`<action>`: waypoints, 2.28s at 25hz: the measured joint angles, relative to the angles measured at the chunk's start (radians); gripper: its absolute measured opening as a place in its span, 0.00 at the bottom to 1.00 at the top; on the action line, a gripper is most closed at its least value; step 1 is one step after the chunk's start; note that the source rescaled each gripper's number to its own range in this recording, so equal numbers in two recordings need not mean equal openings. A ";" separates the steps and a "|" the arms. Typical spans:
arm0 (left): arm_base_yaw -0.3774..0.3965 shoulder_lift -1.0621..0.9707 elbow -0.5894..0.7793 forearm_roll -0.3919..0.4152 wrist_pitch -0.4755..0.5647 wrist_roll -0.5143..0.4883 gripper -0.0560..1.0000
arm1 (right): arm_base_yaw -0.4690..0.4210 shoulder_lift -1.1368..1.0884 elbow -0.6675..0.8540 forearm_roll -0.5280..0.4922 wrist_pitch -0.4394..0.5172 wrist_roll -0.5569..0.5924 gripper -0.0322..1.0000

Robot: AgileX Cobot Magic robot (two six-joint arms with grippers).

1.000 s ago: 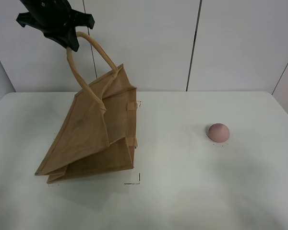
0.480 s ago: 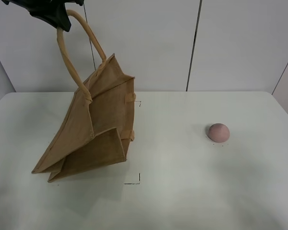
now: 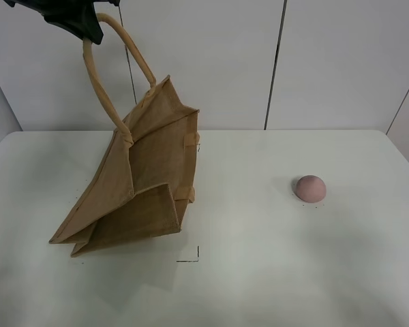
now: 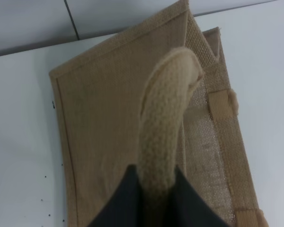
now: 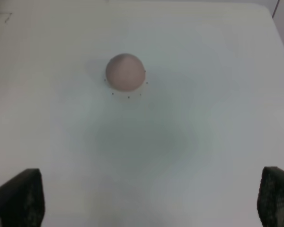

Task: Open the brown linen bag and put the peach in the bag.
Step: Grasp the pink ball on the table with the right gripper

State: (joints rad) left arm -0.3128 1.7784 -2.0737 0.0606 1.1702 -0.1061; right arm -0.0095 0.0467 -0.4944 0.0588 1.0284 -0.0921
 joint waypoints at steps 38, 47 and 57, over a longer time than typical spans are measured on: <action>0.000 0.000 0.000 -0.003 0.001 0.002 0.05 | 0.059 2.008 -0.985 0.017 -0.096 -0.045 1.00; 0.000 0.000 0.000 -0.003 0.001 0.002 0.05 | 0.059 2.034 -0.985 0.051 -0.145 -0.083 1.00; 0.000 0.000 0.000 -0.003 0.001 0.002 0.05 | 0.094 2.034 -0.985 0.039 -0.143 -0.104 1.00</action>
State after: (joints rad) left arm -0.3128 1.7784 -2.0737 0.0579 1.1711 -0.1042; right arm 0.0843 2.0808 -1.4799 0.0974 0.8858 -0.1957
